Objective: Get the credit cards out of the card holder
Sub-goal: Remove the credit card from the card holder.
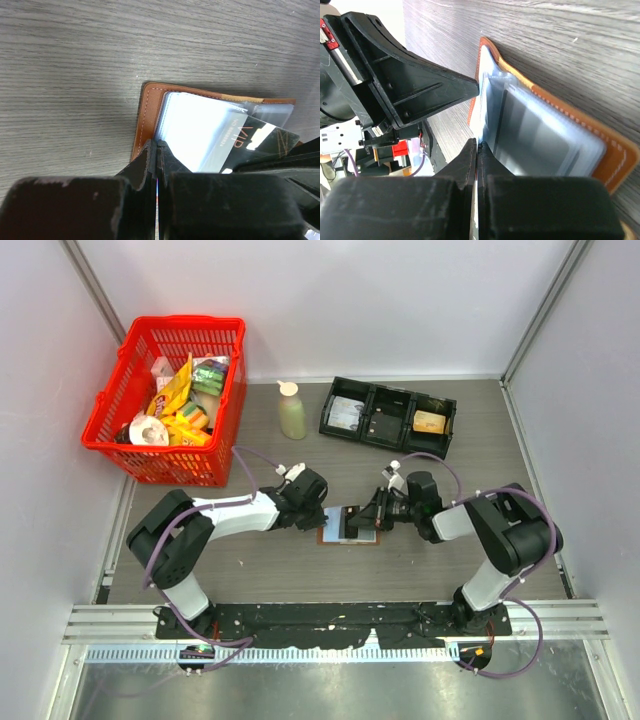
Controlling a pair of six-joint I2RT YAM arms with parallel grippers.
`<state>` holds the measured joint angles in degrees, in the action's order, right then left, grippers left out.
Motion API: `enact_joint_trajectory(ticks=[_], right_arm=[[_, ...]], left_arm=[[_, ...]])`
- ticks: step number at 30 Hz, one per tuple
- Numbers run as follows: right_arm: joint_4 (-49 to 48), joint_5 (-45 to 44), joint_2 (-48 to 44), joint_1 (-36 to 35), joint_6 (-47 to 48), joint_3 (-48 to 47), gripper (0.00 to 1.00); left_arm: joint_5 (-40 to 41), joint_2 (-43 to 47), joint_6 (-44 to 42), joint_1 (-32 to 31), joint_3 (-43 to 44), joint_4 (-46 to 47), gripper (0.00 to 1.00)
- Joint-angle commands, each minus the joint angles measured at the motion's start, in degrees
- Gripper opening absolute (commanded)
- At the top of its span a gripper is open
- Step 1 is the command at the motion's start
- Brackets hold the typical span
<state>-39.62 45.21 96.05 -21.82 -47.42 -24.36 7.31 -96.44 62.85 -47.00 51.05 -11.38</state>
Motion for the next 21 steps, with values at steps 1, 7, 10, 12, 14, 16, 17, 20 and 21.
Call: enact_joint_trajectory(ticks=[1,7,10,12,14,16,17,20,21], right_arm=[[4.9,0.4,-5.5,2.4,5.7,-0.3,0.01],[21.2,-2.5,-12.5,4.9,13.7,-2.5,0.01],[32.6,-5.7,-16.6,5.0,18.3,-5.4,0.01],[37.3,-7.0,-19.7,5.0,19.6,-6.7,0.01],[42.8,-8.4,-23.3,5.0,21.3,-8.6,0.01],[48.4,-10.1,-26.2,5.1,23.1,-11.2,0.01],[52.1,-10.8,-27.6,5.0,23.7,-13.2,0.01],[57.4,-10.8,-30.2,5.0,25.9,-17.0,0.01],[60.0,-10.5,-31.6,5.0,26.3,-18.9,0.01]], left_arm=[[1.7,-4.3,-0.7,-0.4,-3.0,-7.5,0.00],[1.0,-2.4,-1.7,-0.3,-3.2,-5.4,0.00],[0.4,0.0,-3.5,-0.4,-3.0,-3.0,0.02],[0.2,2.3,-5.4,-0.3,-2.5,-1.4,0.09],[0.4,5.1,-8.3,-0.3,-0.9,-1.1,0.22],[1.1,8.4,-12.0,-0.3,0.9,-0.9,0.44],[1.4,10.1,-14.3,-0.2,1.9,-0.8,0.53],[0.0,15.0,-22.1,0.7,4.1,0.4,0.80],[-1.6,16.7,-25.8,1.2,4.8,0.9,0.86]])
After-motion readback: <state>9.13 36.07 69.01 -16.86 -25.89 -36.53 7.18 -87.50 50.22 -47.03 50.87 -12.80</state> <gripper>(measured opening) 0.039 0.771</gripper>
